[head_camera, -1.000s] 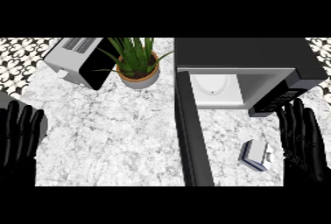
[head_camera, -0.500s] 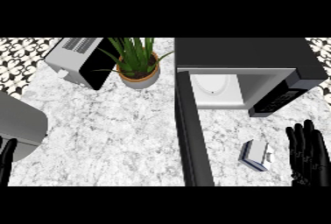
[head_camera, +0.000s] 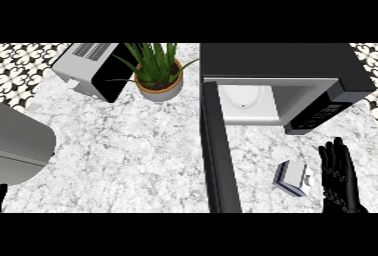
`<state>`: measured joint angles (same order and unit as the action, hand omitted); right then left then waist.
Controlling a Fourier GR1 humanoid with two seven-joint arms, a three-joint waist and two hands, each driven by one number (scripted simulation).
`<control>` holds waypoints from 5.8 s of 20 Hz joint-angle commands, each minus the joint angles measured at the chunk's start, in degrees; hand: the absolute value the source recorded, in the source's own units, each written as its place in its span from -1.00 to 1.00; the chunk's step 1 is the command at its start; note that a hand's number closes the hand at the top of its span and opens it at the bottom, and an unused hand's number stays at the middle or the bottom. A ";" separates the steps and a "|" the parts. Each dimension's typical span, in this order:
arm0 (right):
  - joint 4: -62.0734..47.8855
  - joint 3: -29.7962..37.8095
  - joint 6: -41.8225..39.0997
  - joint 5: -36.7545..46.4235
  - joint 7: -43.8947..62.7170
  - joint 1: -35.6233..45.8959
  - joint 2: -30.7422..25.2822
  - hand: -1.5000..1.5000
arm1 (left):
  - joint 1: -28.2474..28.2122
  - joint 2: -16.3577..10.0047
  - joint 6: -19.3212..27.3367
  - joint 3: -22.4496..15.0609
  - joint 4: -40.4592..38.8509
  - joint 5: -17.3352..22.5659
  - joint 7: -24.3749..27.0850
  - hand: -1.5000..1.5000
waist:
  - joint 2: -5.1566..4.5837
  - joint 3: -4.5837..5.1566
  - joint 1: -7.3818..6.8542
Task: Pick up the milk, place it into the microwave and close the microwave
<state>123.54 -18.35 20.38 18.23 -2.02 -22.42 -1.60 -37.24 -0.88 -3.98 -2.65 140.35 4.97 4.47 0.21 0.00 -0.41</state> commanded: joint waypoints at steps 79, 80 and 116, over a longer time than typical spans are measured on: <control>-71.39 21.87 -29.48 -18.13 -49.03 35.31 -10.96 1.00 | -13.08 0.86 -15.47 15.69 -0.94 15.25 10.39 -1.00 | 0.09 0.05 0.07; -66.14 20.00 -26.61 -17.26 -45.44 33.82 -8.70 1.00 | -14.01 0.86 -14.58 14.88 1.45 15.74 7.90 -1.00 | 0.21 0.08 0.41; -106.48 27.26 12.69 0.17 -34.02 78.80 -10.72 1.00 | -3.74 -1.88 -18.48 19.60 -5.49 18.15 5.92 -1.00 | -2.51 -0.20 -4.73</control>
<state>19.80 7.94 27.02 17.13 -36.18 52.59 -10.79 -42.89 -2.55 -22.70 18.03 134.14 23.54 11.24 -1.93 -0.46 -4.43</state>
